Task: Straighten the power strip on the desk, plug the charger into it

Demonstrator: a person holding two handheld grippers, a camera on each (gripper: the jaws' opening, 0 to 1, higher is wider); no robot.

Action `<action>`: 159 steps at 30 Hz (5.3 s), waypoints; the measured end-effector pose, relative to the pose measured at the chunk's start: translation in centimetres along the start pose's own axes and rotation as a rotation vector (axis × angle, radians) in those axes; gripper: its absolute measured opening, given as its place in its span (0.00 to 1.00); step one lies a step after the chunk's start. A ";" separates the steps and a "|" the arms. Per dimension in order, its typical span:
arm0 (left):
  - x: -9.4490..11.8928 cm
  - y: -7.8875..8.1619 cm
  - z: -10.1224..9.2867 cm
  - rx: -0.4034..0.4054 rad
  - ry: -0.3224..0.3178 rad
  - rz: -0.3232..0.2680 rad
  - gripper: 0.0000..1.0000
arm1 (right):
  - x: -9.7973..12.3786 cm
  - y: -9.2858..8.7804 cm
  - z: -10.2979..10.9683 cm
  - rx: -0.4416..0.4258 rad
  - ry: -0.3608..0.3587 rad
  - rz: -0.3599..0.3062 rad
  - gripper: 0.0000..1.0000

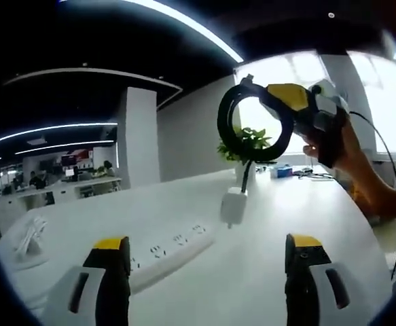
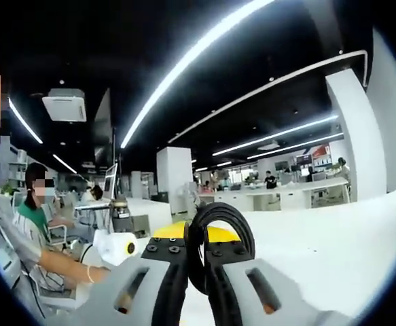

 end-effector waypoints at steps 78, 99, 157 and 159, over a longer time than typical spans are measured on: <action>-7.8 2.3 -3.0 -0.049 -0.142 -0.126 0.55 | 0.2 0.9 3.0 -0.022 0.054 -0.036 0.05; -7.8 1.9 -3.1 -0.069 -0.165 -0.114 0.28 | 0.4 0.8 2.7 -0.034 0.046 -0.043 0.05; -12.8 0.6 3.8 -0.117 -0.539 0.068 0.26 | -7.2 -2.2 -1.8 0.086 -0.052 0.060 0.05; -12.7 0.5 3.8 -0.120 -0.548 0.070 0.26 | -7.2 -2.3 -1.7 0.088 -0.051 0.063 0.05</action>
Point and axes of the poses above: the point that each gripper's makers call its tool centre point, and the gripper's own axes: x roughly backward along the fingers, z roughly to its left, y roughly out of its top, the point moved 1 cm from there along x, roughly backward along the fingers, and after that the axes turned 9 degrees about -y, right-handed, at the moved point
